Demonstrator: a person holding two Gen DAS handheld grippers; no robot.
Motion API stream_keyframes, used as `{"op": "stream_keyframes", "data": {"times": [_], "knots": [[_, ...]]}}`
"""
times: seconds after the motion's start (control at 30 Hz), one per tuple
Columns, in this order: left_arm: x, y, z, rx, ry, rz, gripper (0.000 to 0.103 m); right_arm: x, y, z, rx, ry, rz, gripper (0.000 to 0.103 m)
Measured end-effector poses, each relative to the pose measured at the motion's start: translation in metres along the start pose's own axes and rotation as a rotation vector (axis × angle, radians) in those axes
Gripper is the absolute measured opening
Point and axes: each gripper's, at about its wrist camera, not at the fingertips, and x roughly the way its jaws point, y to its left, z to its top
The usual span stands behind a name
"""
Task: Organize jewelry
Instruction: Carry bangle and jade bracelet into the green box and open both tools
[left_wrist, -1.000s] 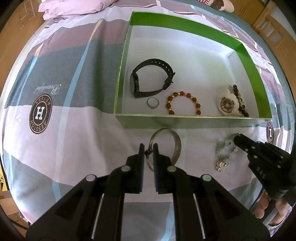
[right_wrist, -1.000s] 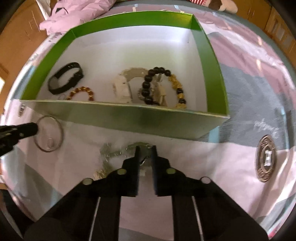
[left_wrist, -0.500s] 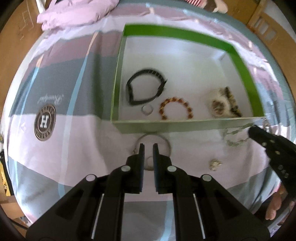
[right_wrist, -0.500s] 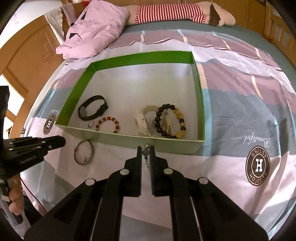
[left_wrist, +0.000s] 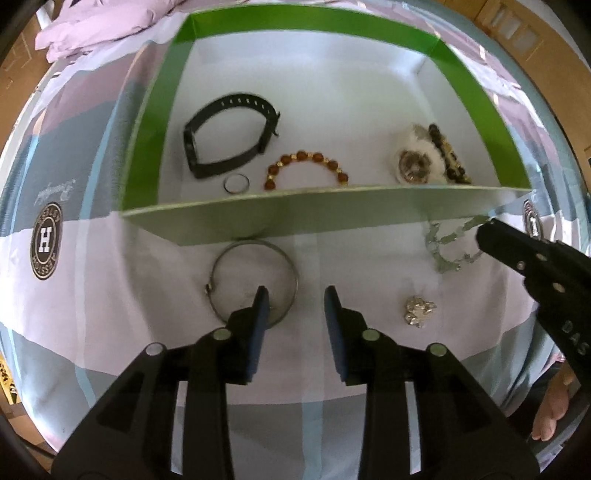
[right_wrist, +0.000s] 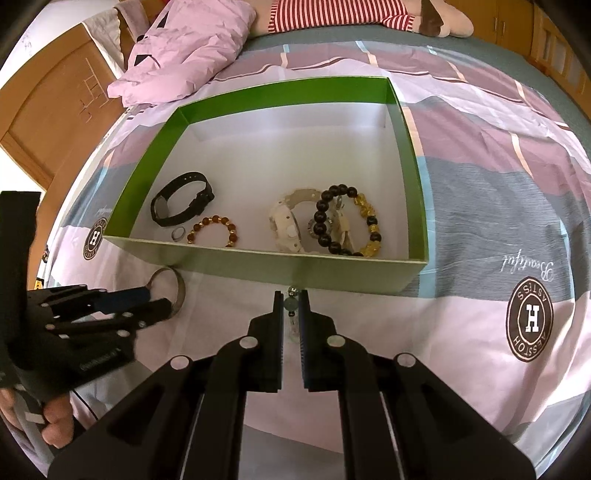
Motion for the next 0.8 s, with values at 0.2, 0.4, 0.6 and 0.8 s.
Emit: {"op": "stream_keyframes", "data": {"times": [0.2, 0.4, 0.6, 0.8], "knots": [[0.01, 0.004, 0.002, -0.01, 0.022, 0.006, 0.007, 0.003, 0.001, -0.001, -0.004, 0.008, 0.001, 0.007], [-0.028, 0.009, 0.0, -0.006, -0.066, -0.026, 0.003, -0.001, 0.001, 0.0, 0.001, -0.002, 0.008, 0.007], [-0.079, 0.013, -0.002, -0.011, -0.174, -0.083, 0.003, -0.027, 0.006, 0.005, -0.006, -0.063, 0.038, 0.007], [-0.115, -0.005, 0.012, -0.011, -0.254, -0.113, 0.004, -0.056, 0.014, 0.016, -0.008, -0.13, 0.076, 0.007]]}}
